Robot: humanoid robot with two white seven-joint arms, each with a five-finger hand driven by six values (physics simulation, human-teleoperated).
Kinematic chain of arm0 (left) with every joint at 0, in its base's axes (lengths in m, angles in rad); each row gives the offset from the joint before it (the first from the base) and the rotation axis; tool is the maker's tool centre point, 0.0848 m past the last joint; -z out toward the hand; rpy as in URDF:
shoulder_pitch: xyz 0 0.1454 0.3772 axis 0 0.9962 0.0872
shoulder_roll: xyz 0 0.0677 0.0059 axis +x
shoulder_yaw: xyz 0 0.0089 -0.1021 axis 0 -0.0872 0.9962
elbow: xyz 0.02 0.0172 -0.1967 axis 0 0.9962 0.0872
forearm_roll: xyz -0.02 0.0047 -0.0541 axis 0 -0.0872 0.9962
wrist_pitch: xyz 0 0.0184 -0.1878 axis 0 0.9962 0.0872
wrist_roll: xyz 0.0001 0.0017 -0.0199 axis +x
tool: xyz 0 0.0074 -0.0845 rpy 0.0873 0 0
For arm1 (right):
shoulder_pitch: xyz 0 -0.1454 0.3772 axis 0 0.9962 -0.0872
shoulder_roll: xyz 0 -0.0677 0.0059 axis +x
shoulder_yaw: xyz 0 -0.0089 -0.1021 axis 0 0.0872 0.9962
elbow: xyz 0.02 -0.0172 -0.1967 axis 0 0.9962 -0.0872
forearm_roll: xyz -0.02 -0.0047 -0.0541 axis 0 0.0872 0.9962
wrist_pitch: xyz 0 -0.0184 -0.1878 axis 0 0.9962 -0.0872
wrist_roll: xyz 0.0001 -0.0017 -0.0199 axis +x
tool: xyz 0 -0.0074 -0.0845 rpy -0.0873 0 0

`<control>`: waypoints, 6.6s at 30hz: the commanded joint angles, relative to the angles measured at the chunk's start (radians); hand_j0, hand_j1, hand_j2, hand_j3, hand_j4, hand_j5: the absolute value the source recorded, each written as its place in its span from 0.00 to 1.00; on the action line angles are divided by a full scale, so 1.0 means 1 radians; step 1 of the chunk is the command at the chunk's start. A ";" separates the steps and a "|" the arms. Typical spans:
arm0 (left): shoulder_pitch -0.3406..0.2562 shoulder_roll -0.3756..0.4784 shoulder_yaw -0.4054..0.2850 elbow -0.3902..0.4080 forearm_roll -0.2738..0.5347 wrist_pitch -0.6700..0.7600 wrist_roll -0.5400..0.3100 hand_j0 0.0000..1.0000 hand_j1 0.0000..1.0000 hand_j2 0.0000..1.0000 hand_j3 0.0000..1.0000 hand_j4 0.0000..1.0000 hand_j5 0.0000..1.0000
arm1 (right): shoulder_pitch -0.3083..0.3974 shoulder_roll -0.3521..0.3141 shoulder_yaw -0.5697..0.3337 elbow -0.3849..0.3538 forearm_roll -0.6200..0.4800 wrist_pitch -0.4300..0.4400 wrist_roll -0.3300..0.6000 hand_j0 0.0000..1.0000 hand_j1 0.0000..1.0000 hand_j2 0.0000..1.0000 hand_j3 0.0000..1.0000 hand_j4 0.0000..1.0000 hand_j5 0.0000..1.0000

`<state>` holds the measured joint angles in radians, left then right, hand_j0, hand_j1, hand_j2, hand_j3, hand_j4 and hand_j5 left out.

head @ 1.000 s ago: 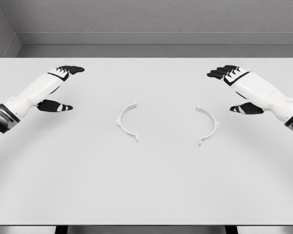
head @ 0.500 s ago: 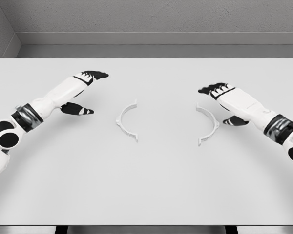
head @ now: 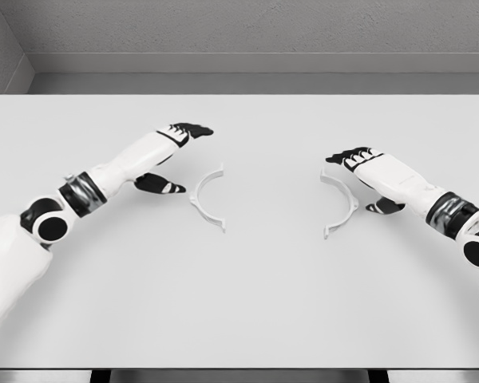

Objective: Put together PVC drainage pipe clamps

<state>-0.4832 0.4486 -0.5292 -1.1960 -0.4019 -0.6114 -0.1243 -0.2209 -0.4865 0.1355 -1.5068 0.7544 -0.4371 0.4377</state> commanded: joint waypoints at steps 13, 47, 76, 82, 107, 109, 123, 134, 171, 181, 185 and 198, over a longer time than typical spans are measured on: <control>-0.005 -0.028 0.006 0.079 0.005 0.001 0.002 1.00 1.00 1.00 1.00 1.00 1.00 | -0.014 0.008 0.007 -0.006 -0.001 0.001 0.001 1.00 1.00 1.00 1.00 1.00 1.00; -0.003 -0.082 0.008 0.090 -0.015 0.001 0.002 1.00 1.00 1.00 1.00 1.00 1.00 | -0.051 0.049 0.095 -0.026 0.003 0.057 0.001 1.00 1.00 1.00 1.00 1.00 1.00; -0.064 -0.059 0.000 0.153 -0.012 0.001 0.002 1.00 1.00 1.00 1.00 1.00 1.00 | -0.080 0.094 0.168 -0.053 0.009 0.107 0.003 1.00 1.00 1.00 1.00 1.00 1.00; -0.064 -0.059 0.000 0.153 -0.014 0.001 0.002 1.00 1.00 1.00 1.00 1.00 1.00 | -0.101 0.095 0.199 -0.038 0.009 0.121 0.001 1.00 1.00 1.00 1.00 1.00 1.00; -0.064 -0.061 0.000 0.154 -0.015 0.001 0.002 1.00 1.00 1.00 1.00 1.00 1.00 | -0.101 0.114 0.199 -0.046 0.009 0.123 0.001 1.00 1.00 1.00 1.00 1.00 1.00; -0.064 -0.061 0.000 0.153 -0.015 0.001 0.002 1.00 1.00 1.00 1.00 1.00 1.00 | -0.106 0.114 0.211 -0.041 0.009 0.123 0.001 1.00 1.00 1.00 1.00 1.00 1.00; -0.066 -0.064 -0.006 0.156 -0.018 0.001 0.002 1.00 1.00 1.00 1.00 1.00 1.00 | -0.121 0.144 0.230 -0.032 0.017 0.136 0.001 1.00 1.00 1.00 1.00 1.00 1.00; -0.066 -0.065 -0.015 0.156 -0.017 0.001 0.002 1.00 1.00 1.00 1.00 1.00 1.00 | -0.129 0.169 0.242 -0.033 0.025 0.144 0.003 1.00 1.00 1.00 1.00 1.00 1.00; -0.067 -0.097 -0.025 0.197 -0.020 0.001 0.002 1.00 1.00 1.00 1.00 1.00 1.00 | 0.071 0.106 -0.356 -0.230 -0.014 -0.049 0.006 1.00 1.00 1.00 1.00 1.00 1.00; -0.069 -0.096 -0.023 0.193 -0.018 0.001 0.002 1.00 1.00 1.00 1.00 1.00 1.00 | 0.071 0.108 -0.358 -0.230 -0.015 -0.074 0.059 1.00 1.00 1.00 1.00 1.00 1.00; -0.081 -0.093 -0.025 0.182 -0.018 0.001 0.002 1.00 1.00 1.00 1.00 1.00 1.00 | 0.066 0.111 -0.398 -0.214 -0.023 -0.103 0.173 1.00 1.00 1.00 1.00 1.00 1.00; -0.081 -0.093 -0.025 0.182 -0.018 0.001 0.002 1.00 1.00 1.00 1.00 1.00 1.00 | 0.066 0.111 -0.398 -0.214 -0.023 -0.103 0.173 1.00 1.00 1.00 1.00 1.00 1.00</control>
<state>-0.5645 0.3555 -0.5548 -1.0133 -0.4271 -0.6114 -0.1233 -0.1549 -0.3754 -0.2616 -1.7209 0.7374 -0.5424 0.6105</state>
